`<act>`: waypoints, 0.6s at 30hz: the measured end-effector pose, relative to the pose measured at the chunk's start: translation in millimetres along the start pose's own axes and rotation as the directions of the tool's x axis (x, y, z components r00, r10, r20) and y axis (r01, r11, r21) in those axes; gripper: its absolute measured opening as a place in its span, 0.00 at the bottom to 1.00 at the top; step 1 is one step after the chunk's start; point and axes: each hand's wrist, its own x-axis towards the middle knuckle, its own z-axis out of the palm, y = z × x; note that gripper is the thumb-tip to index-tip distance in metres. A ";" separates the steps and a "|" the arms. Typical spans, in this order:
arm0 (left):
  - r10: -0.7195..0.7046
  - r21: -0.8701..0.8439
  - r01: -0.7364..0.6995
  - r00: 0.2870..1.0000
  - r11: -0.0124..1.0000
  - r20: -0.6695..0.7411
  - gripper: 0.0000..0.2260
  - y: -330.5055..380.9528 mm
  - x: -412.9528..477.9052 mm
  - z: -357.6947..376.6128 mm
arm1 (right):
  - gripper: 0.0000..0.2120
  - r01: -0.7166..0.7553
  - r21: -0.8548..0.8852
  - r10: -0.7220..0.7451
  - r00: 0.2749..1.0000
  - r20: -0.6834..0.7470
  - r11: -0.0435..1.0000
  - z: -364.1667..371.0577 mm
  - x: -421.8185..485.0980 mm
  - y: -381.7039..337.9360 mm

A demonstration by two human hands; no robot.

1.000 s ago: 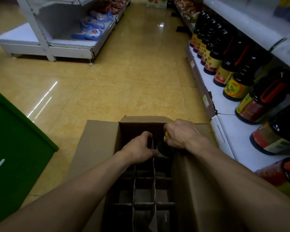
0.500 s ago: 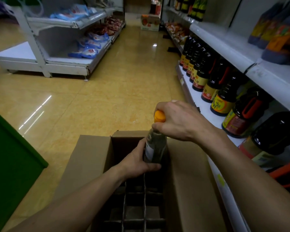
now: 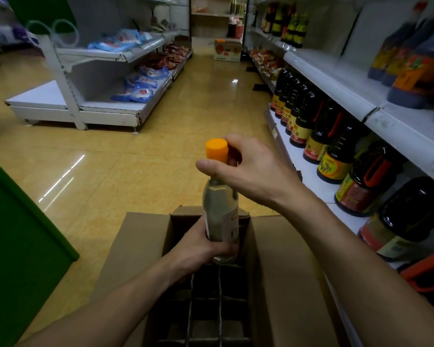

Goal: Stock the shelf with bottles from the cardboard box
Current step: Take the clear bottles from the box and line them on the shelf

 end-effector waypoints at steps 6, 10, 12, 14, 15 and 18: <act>0.056 0.022 -0.055 0.997 0.998 -0.050 0.27 12.0 -6.3 -7.3 | 0.32 -0.150 0.147 0.066 0.883 0.466 0.978 -4.0 -3.7 37.0; 0.061 0.026 -0.060 0.998 0.998 -0.020 0.32 18.6 -11.8 -11.4 | 0.39 -0.225 0.304 0.067 0.888 0.454 0.926 -4.0 -7.8 53.2; 0.078 -0.003 -0.078 0.997 0.997 -0.024 0.31 22.8 -14.2 -10.3 | 0.40 -0.241 0.386 0.050 0.896 0.442 0.890 -3.6 -9.5 55.9; 0.083 -0.066 -0.084 0.996 0.994 -0.010 0.32 28.4 -16.0 -8.3 | 0.39 -0.255 0.502 0.020 0.904 0.427 0.827 -0.8 -11.0 57.1; 0.082 -0.125 -0.080 0.997 0.989 0.007 0.33 31.2 -16.7 -7.9 | 0.39 -0.262 0.561 0.004 0.908 0.419 0.785 1.5 -11.5 58.2; 0.099 -0.301 -0.071 0.992 0.951 0.080 0.36 37.3 -17.4 -10.0 | 0.40 -0.294 0.693 -0.038 0.906 0.421 0.658 6.6 -11.4 59.4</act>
